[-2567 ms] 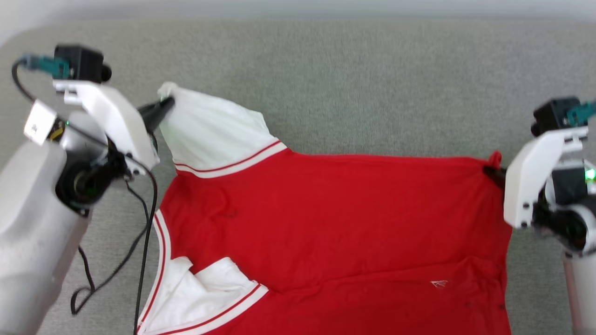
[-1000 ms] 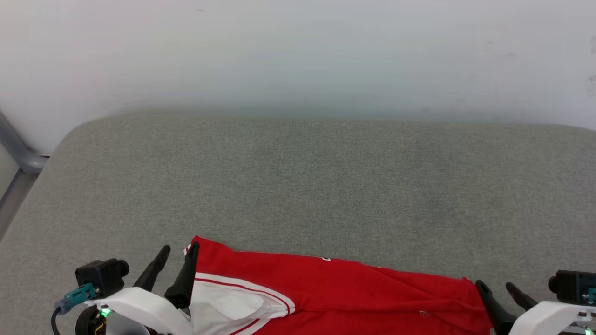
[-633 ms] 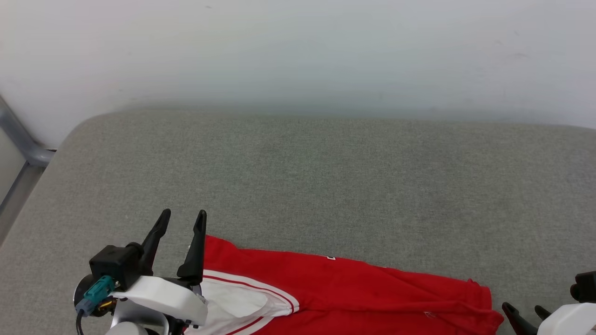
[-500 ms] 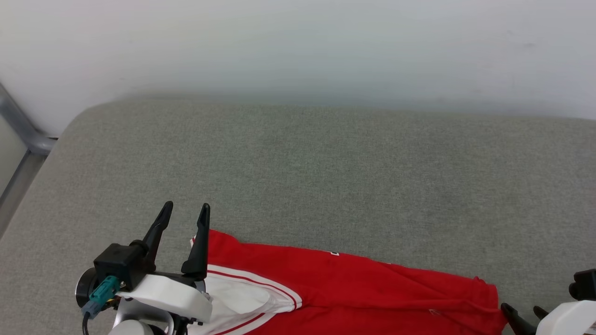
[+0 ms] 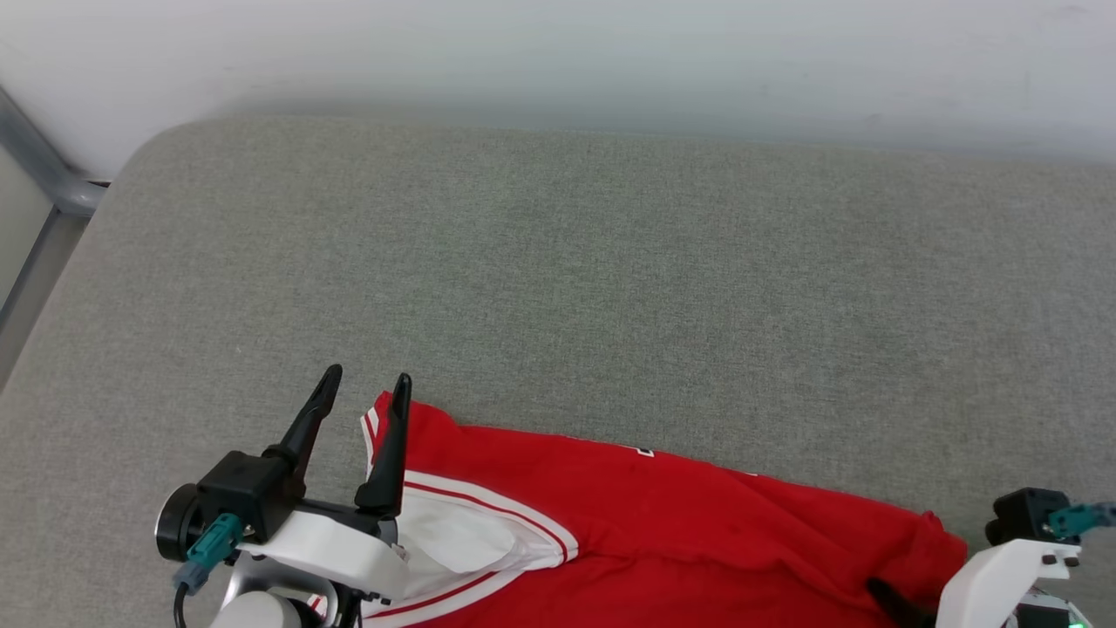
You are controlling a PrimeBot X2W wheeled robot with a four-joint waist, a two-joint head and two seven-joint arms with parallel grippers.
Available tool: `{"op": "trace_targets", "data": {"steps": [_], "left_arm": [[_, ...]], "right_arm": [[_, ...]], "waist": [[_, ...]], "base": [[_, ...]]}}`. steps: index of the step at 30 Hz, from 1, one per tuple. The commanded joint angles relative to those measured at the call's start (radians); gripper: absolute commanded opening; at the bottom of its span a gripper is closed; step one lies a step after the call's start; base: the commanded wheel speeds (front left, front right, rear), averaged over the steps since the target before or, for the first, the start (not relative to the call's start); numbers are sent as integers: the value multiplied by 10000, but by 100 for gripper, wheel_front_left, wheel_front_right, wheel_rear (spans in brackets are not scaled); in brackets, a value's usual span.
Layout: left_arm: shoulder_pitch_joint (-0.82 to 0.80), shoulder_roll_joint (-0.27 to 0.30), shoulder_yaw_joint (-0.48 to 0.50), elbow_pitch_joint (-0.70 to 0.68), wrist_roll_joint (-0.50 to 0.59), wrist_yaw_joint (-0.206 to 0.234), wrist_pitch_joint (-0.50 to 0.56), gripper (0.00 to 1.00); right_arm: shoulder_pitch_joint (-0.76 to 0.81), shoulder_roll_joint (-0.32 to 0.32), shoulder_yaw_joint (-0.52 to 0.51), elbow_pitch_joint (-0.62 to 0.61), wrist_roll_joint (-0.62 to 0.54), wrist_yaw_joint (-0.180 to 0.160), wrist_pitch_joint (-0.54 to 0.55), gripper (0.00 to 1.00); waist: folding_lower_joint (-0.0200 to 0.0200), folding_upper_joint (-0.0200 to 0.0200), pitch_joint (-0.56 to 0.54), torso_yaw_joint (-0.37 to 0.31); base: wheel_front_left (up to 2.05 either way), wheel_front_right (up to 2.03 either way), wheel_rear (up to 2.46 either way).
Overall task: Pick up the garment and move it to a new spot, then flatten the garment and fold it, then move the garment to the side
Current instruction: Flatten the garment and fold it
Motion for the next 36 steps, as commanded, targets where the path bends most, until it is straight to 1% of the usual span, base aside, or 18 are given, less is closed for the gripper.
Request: {"op": "trace_targets", "data": {"steps": [1,2,3,4,5,9,13,16,20,25,29,31,32,34,36], "left_arm": [[-105,-81,62,14,127,-79,-66,100],[-89,-103,86,88,162,-100,-66,100],[-88,-136,122,113,203,-165,-66,100],[-75,-153,138,173,280,-197,-66,100],[-38,-172,151,226,308,-242,-66,100],[115,-240,163,395,444,-340,-65,100],[279,-263,189,568,541,-342,-64,100],[420,-227,189,649,592,-303,-58,100],[595,-174,200,683,582,-227,-58,100],[728,-147,165,642,583,-161,-58,100],[799,-157,120,638,545,-122,-37,100],[857,-166,111,659,519,-91,-34,100],[882,-211,77,710,447,-90,-29,100],[890,-218,51,742,435,-83,-21,100],[890,-223,16,753,416,-97,-8,100]], "right_arm": [[68,255,309,374,153,3,299,100],[92,283,373,502,173,3,431,100],[96,305,422,589,197,3,527,78],[83,343,459,661,250,3,572,26],[40,348,495,697,264,3,602,0],[-361,159,495,603,390,1,438,0],[-723,-128,443,449,610,0,297,0],[-830,-353,206,398,698,-2,360,0],[-756,-670,-367,416,667,-2,546,0],[-370,-770,-1654,267,369,-2,936,0],[-115,-608,-2568,-25,185,0,1472,0],[-166,-343,-2883,-143,452,0,1815,0],[-336,251,-3147,-275,1163,0,2648,0],[-444,592,-3269,-379,1851,0,3414,0],[-523,777,-3310,-486,2605,0,4068,0]], "waist": [[-1,0,10,-9],[-1,0,5,-15],[-1,0,-4,-23],[-1,0,-39,-38],[-1,0,-73,-57],[-1,0,-303,-170],[-1,0,-654,-311],[-1,0,-910,-410],[-1,0,-1156,-543],[-1,0,-1327,-636],[-1,0,-1389,-669],[-1,0,-1436,-703],[-1,0,-1515,-731],[-1,0,-1562,-729],[-1,0,-1596,-710]], "base": [[0,0,0],[0,0,0],[0,0,0],[0,0,0],[0,0,0],[0,0,0],[0,0,0],[0,0,0],[0,0,0],[0,0,0],[0,0,0],[0,0,0],[0,0,0],[0,0,0],[0,0,0]]}}
